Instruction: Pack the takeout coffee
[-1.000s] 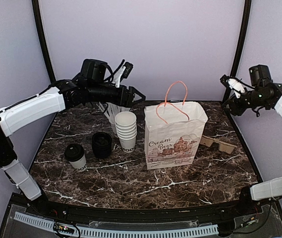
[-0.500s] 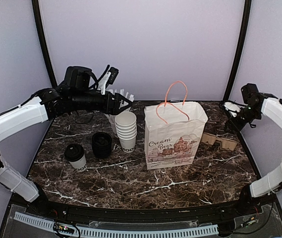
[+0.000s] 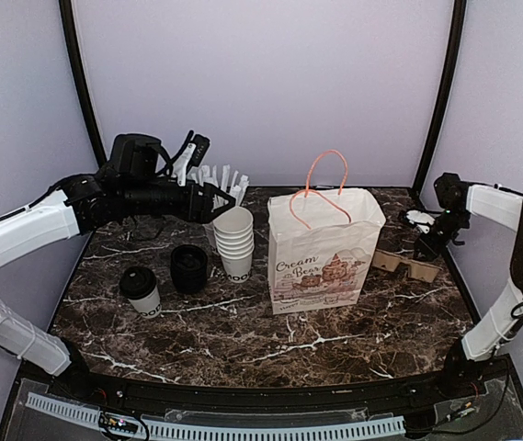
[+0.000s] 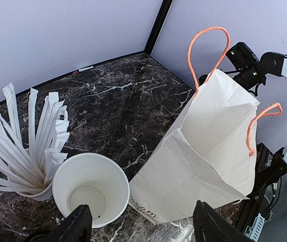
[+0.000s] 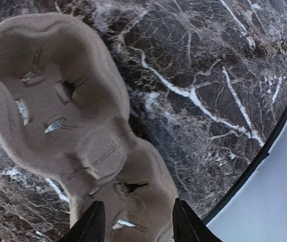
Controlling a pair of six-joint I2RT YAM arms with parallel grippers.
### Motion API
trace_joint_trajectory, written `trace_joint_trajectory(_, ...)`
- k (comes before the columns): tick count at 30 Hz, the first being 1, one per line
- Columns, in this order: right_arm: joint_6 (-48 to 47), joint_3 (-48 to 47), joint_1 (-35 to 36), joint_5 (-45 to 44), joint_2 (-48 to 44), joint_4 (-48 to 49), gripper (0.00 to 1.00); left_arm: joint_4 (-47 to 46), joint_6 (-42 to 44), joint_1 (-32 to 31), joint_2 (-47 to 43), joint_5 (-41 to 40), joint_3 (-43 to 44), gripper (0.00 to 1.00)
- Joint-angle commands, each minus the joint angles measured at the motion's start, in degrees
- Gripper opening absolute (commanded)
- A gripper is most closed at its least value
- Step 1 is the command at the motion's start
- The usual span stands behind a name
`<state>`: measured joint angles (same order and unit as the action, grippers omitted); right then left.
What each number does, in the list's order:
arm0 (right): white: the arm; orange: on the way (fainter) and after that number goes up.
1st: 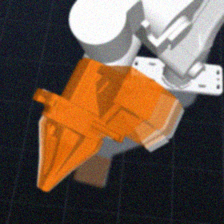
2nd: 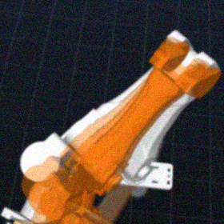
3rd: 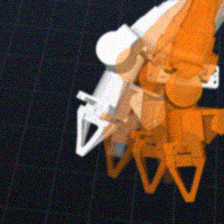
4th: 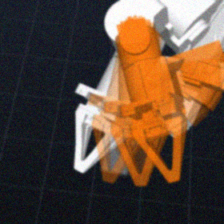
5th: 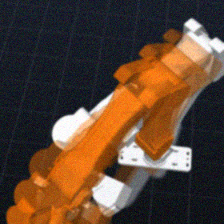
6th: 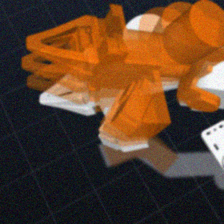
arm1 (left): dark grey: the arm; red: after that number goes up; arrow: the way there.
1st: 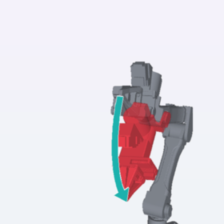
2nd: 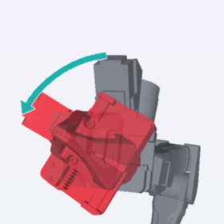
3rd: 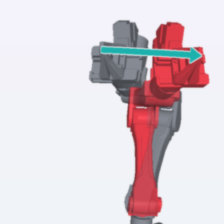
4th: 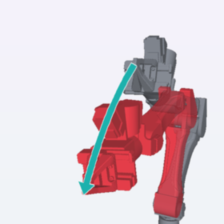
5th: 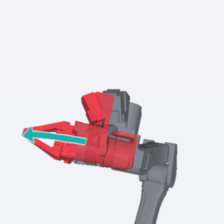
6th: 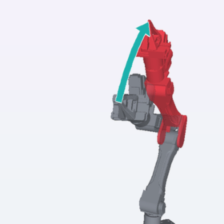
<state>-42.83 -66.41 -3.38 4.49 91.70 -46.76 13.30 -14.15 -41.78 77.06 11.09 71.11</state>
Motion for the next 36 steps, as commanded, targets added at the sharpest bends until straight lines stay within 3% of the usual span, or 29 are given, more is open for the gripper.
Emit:
trace_joint_trajectory(1,-2.2,3.4,1.5,4.4,-6.7,-4.4,0.5,-1.4,-0.2,0.0,-2.2,-1.1,-1.5,0.72)
trace_joint_trajectory(8,0.7,5.5,2.2,4.4,-7.1,-3.5,0.54,-1.7,-0.3,0.0,-0.2,-0.5,-1.1,0.72)
trace_joint_trajectory(19,-3.6,1.4,2.4,13.1,-0.1,-8.1,0.48,-1.7,-0.7,0.0,-1.4,-0.8,-2.8,0.72)
trace_joint_trajectory(36,-3.7,1.0,7.7,7.3,3.4,-4.0,0.57,-1.7,-0.4,0.0,-1.4,-1.1,-3.1,0.73)
